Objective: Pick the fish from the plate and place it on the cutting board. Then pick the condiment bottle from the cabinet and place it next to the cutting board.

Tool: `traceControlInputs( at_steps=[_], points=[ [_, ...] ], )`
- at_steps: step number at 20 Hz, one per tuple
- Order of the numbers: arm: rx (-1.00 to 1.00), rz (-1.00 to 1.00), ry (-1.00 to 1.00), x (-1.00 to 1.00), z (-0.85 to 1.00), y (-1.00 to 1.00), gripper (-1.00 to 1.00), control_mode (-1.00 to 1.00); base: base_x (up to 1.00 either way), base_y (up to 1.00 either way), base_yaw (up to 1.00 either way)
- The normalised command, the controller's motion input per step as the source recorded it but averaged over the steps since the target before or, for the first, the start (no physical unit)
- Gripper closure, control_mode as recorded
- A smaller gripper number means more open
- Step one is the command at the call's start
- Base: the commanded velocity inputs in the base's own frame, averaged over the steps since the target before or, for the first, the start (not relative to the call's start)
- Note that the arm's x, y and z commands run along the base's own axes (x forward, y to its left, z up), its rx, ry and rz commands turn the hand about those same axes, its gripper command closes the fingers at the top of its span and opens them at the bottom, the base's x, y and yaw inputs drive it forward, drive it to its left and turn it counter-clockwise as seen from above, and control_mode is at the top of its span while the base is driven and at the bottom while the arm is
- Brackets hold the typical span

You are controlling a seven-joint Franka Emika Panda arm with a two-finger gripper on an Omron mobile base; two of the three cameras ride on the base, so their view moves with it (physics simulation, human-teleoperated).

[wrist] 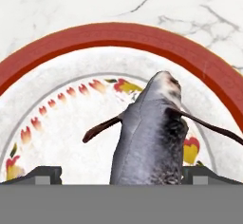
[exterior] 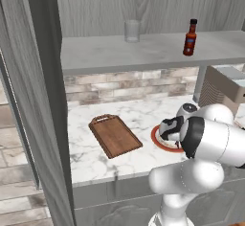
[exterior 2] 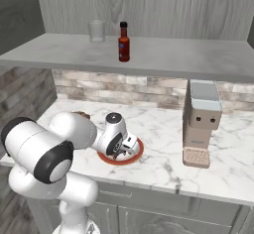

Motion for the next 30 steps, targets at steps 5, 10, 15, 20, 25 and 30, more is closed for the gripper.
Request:
traceControlInputs(
  at_steps=[5, 10, 15, 20, 25, 30],
  points=[
    [0.00, 0.00, 0.00, 0.00, -0.12, 0.00, 1.00, -1.00, 0.00, 0.00, 0.00],
    [0.00, 0.00, -0.01, 0.00, -0.23, 0.00, 1.00, -1.00, 0.00, 0.00, 0.00],
    [0.00, 0.00, 0.00, 0.00, -0.19, 0.00, 1.00, -1.00, 0.00, 0.00, 0.00],
    [0.00, 0.00, 0.00, 0.00, -0.05, 0.00, 1.00, -1.00, 0.00, 0.00, 0.00],
    [0.00, 0.00, 0.00, 0.00, 0.00, 0.00, 1.00, -1.00, 0.00, 0.00, 0.00],
    [0.00, 0.00, 0.00, -0.01, 0.01, 0.00, 1.00, -1.00, 0.00, 0.00, 0.00]
  ],
)
